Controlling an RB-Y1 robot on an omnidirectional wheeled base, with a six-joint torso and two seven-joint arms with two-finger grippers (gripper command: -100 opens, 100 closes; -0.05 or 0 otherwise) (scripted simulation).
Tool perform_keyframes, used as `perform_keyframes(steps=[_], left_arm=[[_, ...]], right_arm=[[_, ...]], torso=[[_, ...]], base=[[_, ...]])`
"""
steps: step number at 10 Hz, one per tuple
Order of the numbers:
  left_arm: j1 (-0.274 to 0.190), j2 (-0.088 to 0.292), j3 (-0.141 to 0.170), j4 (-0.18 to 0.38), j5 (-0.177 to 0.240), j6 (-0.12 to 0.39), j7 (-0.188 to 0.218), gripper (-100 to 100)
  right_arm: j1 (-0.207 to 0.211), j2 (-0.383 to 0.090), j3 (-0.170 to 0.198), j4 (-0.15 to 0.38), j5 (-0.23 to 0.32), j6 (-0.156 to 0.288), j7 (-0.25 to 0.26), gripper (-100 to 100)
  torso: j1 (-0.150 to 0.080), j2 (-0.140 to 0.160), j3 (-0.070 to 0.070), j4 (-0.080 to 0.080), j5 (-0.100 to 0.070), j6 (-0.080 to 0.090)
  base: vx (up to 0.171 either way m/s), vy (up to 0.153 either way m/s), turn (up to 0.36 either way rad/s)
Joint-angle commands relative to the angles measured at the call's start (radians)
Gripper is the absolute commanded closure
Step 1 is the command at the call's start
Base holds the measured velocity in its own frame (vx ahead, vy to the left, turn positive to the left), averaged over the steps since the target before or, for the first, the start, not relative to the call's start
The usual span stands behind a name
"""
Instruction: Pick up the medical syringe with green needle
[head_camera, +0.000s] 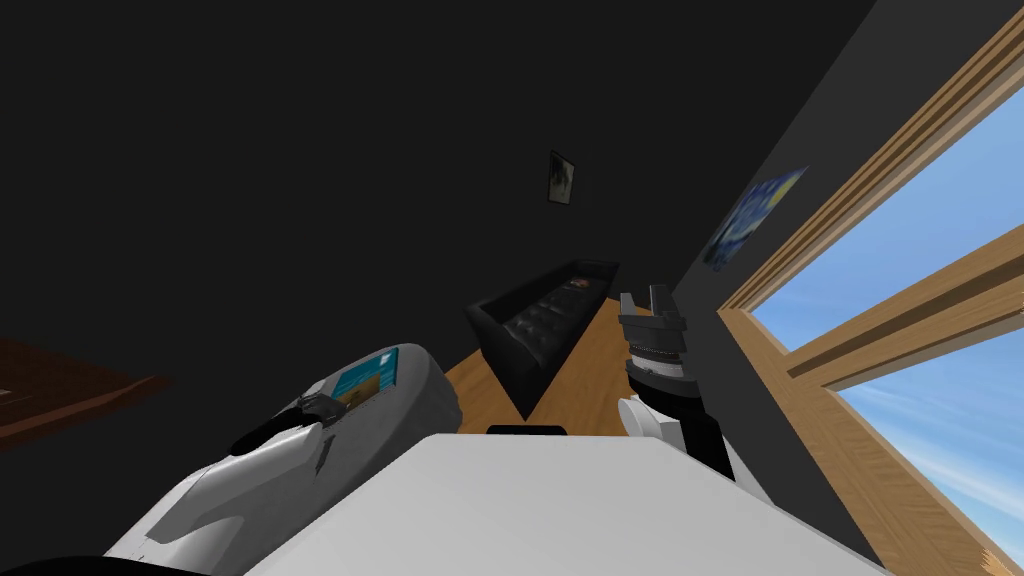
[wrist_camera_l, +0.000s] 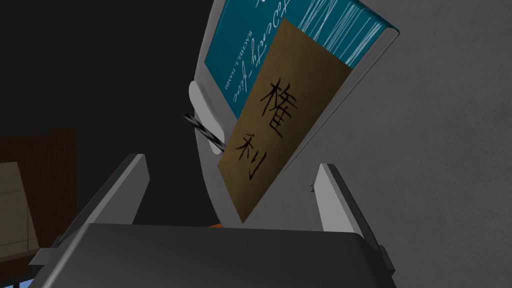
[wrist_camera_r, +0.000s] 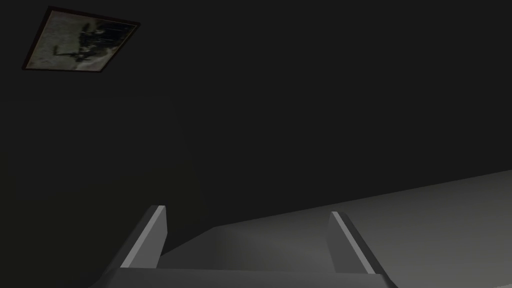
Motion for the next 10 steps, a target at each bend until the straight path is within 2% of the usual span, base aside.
perform_keyframes(steps=[1, 2, 3, 4, 5, 6, 8, 9, 10], left_arm=[[-0.002, 0.026, 0.031, 0.05, 0.041, 0.05, 0.039, -100], [-0.002, 0.026, 0.031, 0.085, 0.041, 0.067, 0.039, -100], [-0.016, 0.041, 0.055, 0.115, 0.065, 0.103, 0.073, -100], [-0.016, 0.041, 0.055, 0.148, 0.065, 0.119, 0.073, -100], [-0.016, 0.041, 0.055, 0.15, 0.065, 0.119, 0.073, -100], [-0.031, 0.056, 0.078, 0.184, 0.088, 0.168, 0.107, -100], [-0.031, 0.056, 0.078, 0.216, 0.088, 0.168, 0.107, -100], [-0.047, 0.07, 0.1, 0.249, 0.111, 0.215, 0.14, -100], [-0.047, 0.07, 0.1, 0.274, 0.111, 0.215, 0.14, -100]], right_arm=[[0.0, 0.0, 0.0, 0.0, 0.0, 0.0, 0.0, 0], [0.0, 0.0, 0.0, 0.0, 0.0, 0.0, 0.0, 0], [0.0, 0.0, 0.0, 0.0, 0.0, 0.0, 0.0, 0], [0.0, 0.0, 0.0, 0.0, 0.0, 0.0, 0.0, 0], [0.0, 0.0, 0.0, 0.0, 0.0, 0.0, 0.0, 0], [0.0, 0.0, 0.0, 0.0, 0.0, 0.0, 0.0, 0], [0.0, 0.0, 0.0, 0.0, 0.0, 0.0, 0.0, 0], [0.0, 0.0, 0.0, 0.0, 0.0, 0.0, 0.0, 0], [0.0, 0.0, 0.0, 0.0, 0.0, 0.0, 0.0, 0]], torso=[[0.0, 0.0, 0.0, 0.0, 0.0, 0.0], [0.0, 0.0, 0.0, 0.0, 0.0, 0.0], [0.001, 0.0, 0.0, 0.0, 0.0, 0.0], [0.001, 0.0, 0.0, 0.0, 0.0, 0.0], [0.001, 0.0, 0.0, 0.0, 0.0, 0.0], [0.001, 0.002, 0.001, 0.0, 0.0, 0.0], [0.002, 0.001, 0.001, 0.0, 0.0, 0.0], [0.001, 0.002, 0.001, 0.0, 0.0, 0.0], [0.002, 0.001, 0.001, 0.0, 0.0, 0.0]], base=[[0.04, -0.001, -0.076], [0.037, 0.008, -0.045], [0.042, 0.02, -0.069], [0.034, 0.02, -0.043], [0.012, 0.011, 0.009], [0.017, 0.018, -0.077], [0.018, 0.02, -0.018], [0.023, 0.023, -0.072], [0.024, 0.031, -0.042]])
